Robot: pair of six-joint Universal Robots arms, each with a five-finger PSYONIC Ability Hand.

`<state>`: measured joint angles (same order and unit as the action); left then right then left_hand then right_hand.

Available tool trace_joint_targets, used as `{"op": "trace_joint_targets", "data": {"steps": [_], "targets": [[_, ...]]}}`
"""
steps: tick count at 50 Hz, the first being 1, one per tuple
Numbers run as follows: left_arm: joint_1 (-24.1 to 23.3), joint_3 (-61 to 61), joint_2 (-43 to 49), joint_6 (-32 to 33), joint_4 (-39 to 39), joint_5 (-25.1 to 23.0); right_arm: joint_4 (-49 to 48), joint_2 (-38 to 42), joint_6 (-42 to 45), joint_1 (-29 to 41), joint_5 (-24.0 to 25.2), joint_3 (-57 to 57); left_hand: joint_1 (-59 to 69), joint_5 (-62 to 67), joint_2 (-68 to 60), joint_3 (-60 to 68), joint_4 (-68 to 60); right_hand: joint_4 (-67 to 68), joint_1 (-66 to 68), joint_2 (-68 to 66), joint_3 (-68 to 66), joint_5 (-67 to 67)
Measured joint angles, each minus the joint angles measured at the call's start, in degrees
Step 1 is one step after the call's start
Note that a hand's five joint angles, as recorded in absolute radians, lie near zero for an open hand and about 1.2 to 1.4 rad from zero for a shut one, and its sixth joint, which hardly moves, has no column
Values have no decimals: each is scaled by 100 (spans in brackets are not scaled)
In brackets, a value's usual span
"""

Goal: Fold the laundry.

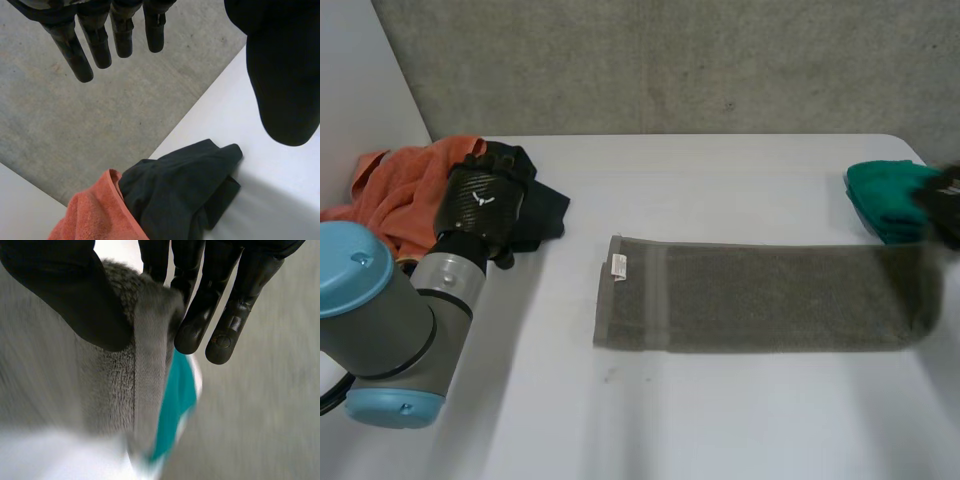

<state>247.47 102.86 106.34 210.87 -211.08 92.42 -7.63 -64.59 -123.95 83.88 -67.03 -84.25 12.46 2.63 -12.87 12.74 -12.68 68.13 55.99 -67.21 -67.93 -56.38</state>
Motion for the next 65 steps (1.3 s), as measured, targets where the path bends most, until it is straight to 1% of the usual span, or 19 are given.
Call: {"op": "trace_joint_targets", "data": {"steps": [7,15,17,20,21,23,24,32,35,39,49,50,51,52,53,54,55,56,65], "targets": [[-9,36,-184,-122,13,13,-516,-49,-240,2084,379,133,0,0,0,0,0,11,0,0,1,0],[-43,98,-289,-394,37,14,-752,819,-212,3940,797,371,0,0,2,0,0,-16,-22,39,47,19],[-68,107,-286,-419,40,13,-755,1027,-199,4158,816,416,0,0,9,0,1,-795,-581,835,788,661],[-131,113,-265,-435,41,13,-738,1273,-218,4352,779,464,0,0,10,0,4,-3890,-3469,3918,3898,3677],[-147,113,-259,-436,40,13,-731,1299,-241,4372,753,466,0,0,10,0,4,-3890,-3469,3918,3898,3677],[-224,105,-238,-435,37,12,-715,1297,-399,4391,613,459,0,0,10,0,4,-5386,-4406,5368,5418,5149],[-253,99,-232,-434,35,13,-708,1264,-500,4381,539,449,0,0,10,0,4,-5465,-4432,5444,5556,5234],[-740,-168,-162,-460,-9,19,-616,365,-2560,3562,-462,53,0,0,10,0,4,-5470,-4432,5454,5599,5250],[-1056,-399,-41,-533,-14,29,-507,-68,-3348,3112,-633,-308,0,0,10,0,4,-5470,-4432,5454,5599,5250],[-1486,-768,251,-660,5,53,-321,-427,-3769,2614,-664,-874,0,0,10,0,4,-5470,-4432,5454,5599,5250],[-1950,-1329,960,-746,73,174,-88,-264,-2841,1651,-659,-1793,0,0,10,0,4,-5388,-4348,5347,5465,5166],[-1955,-1338,982,-747,81,194,-52,-189,-2674,1564,-670,-1808,0,0,10,0,4,-4295,-3268,4095,4293,4085],[-1955,-1339,987,-747,84,200,-40,-168,-2626,1538,-672,-1808,0,0,10,0,4,-3946,-2936,3735,3943,3746],[-1953,-1335,1000,-748,96,223,11,-102,-2491,1462,-675,-1802,0,0,10,0,4,-2536,-1803,2243,2521,2392],[-1951,-1333,1002,-748,99,229,28,-85,-2454,1441,-674,-1797,0,0,10,0,4,-2536,-1803,2243,2521,2392],[-1942,-1313,996,-749,114,251,106,-15,-2306,1356,-674,-1744,0,0,10,0,4,-1204,-1220,978,1118,1180],[-1942,-1313,996,-749,114,251,106,-15,-2306,1356,-674,-1744,0,0,10,0,4,-1204,-1220,978,1118,1180],[-1928,-1281,978,-749,134,265,163,22,-2231,1314,-677,-1692,0,0,10,0,4,-326,-892,276,290,443],[-1756,-1045,615,-751,315,278,239,-41,-2146,1549,-751,-1174,0,0,10,0,4,-7,-539,69,23,258]]}}
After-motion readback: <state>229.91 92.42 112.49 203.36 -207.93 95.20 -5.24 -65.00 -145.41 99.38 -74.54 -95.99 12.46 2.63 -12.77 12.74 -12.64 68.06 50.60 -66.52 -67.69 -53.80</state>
